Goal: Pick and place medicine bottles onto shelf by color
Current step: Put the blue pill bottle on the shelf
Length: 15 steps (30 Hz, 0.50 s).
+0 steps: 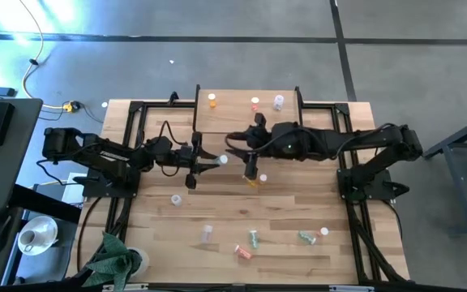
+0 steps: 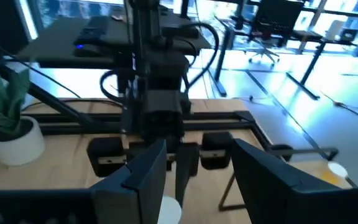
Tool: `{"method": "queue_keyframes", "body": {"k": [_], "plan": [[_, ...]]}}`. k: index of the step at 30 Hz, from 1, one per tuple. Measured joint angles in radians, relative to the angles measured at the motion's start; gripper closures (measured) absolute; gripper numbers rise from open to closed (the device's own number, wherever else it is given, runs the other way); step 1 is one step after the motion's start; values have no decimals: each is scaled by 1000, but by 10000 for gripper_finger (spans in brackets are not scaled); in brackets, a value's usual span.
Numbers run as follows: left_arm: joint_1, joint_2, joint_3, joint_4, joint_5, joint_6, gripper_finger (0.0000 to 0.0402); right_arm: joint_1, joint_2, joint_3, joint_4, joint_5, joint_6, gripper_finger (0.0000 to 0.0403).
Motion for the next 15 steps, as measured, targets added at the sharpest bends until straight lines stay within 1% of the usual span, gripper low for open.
{"method": "queue_keyframes", "body": {"k": [2,6,7,9,15], "plan": [[0,0,0,0,0,0,314,-11,0,8,0,-57,-2,223],[-2,0,0,8,-1,-12,308,-32,8,11,10,-221,-28,204],[-2,0,0,12,0,-17,307,-33,15,11,11,-249,-42,200],[-3,0,0,14,0,-18,306,-33,40,11,7,-270,-69,194],[-11,0,0,13,0,-18,306,-33,123,11,1,-269,-175,192]]}}
